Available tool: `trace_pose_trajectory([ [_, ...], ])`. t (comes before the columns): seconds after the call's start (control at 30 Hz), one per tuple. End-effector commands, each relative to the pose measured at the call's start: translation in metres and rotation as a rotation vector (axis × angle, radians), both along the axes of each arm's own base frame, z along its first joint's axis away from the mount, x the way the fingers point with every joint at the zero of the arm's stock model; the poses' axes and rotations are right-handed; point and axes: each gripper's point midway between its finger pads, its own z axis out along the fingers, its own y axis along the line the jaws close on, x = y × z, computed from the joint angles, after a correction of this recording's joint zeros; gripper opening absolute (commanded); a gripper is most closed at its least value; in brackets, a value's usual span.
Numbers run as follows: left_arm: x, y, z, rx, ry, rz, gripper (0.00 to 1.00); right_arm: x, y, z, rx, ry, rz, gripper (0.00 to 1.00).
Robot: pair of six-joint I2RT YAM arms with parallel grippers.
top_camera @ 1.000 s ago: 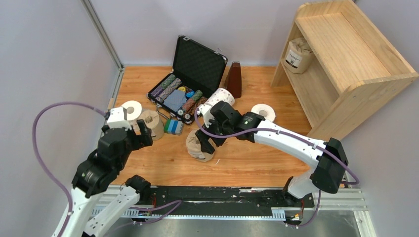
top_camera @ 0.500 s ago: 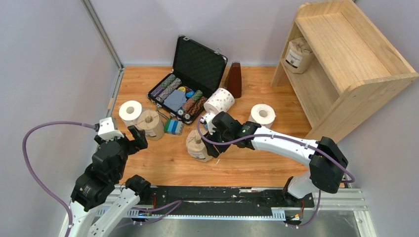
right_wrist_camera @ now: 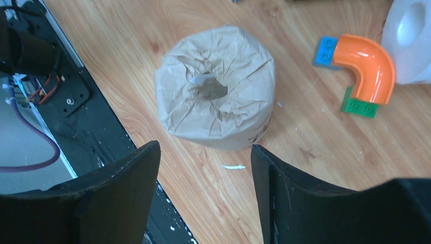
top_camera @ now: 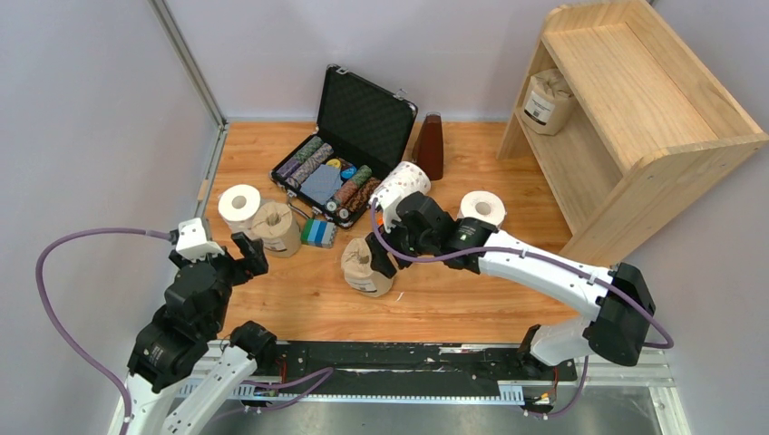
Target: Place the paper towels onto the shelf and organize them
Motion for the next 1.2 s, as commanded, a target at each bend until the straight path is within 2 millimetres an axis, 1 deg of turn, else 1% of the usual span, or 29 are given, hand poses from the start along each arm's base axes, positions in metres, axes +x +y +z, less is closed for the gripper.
trace_pose_trajectory([
  [0.0,0.003,0.004,0.013,-0.004,-0.052,0.025,1.0,0.014,0.017,0.024,0.063,-0.068,-0.011,0.67],
  [0.1,0.004,0.003,0.012,-0.002,-0.045,0.02,1.0,0.018,0.022,0.006,0.042,-0.054,-0.016,0.67],
  [0.2,0.005,0.001,0.011,-0.001,-0.039,0.014,1.0,0.017,0.023,-0.014,0.028,-0.021,-0.03,0.67],
  [0.37,0.005,0.001,0.011,0.0,-0.037,0.011,1.0,0.006,0.012,-0.046,0.005,0.031,-0.045,0.67],
  [0.47,0.005,0.001,0.011,0.0,-0.037,0.011,1.0,0.001,0.006,-0.055,-0.002,0.042,-0.045,0.67],
  [0.53,0.005,0.0,0.011,-0.001,-0.039,0.01,1.0,0.001,0.004,-0.056,-0.001,0.042,-0.049,0.67],
  [0.6,0.006,0.0,0.011,0.0,-0.038,0.008,1.0,0.001,0.004,-0.053,0.005,0.037,-0.052,0.67],
  [0.7,0.006,-0.001,0.011,0.002,-0.034,0.002,1.0,0.004,0.006,-0.037,0.019,0.019,-0.055,0.67],
  [0.77,0.006,-0.001,0.01,0.002,-0.033,0.002,1.0,0.006,0.007,-0.023,0.024,0.007,-0.05,0.68],
  [0.83,0.006,-0.001,0.01,0.0,-0.032,0.003,1.0,0.008,0.009,-0.002,0.036,-0.016,-0.048,0.68],
  [0.93,0.005,0.001,0.011,-0.005,-0.038,0.012,1.0,0.009,0.006,0.02,0.037,-0.059,-0.039,0.7],
  [1.07,0.002,0.004,0.012,-0.014,-0.049,0.024,1.0,0.004,0.008,0.045,0.039,-0.12,0.028,0.72],
  [1.17,0.0,0.008,0.012,-0.018,-0.053,0.042,1.0,-0.006,0.018,0.059,0.037,-0.166,0.112,0.71],
])
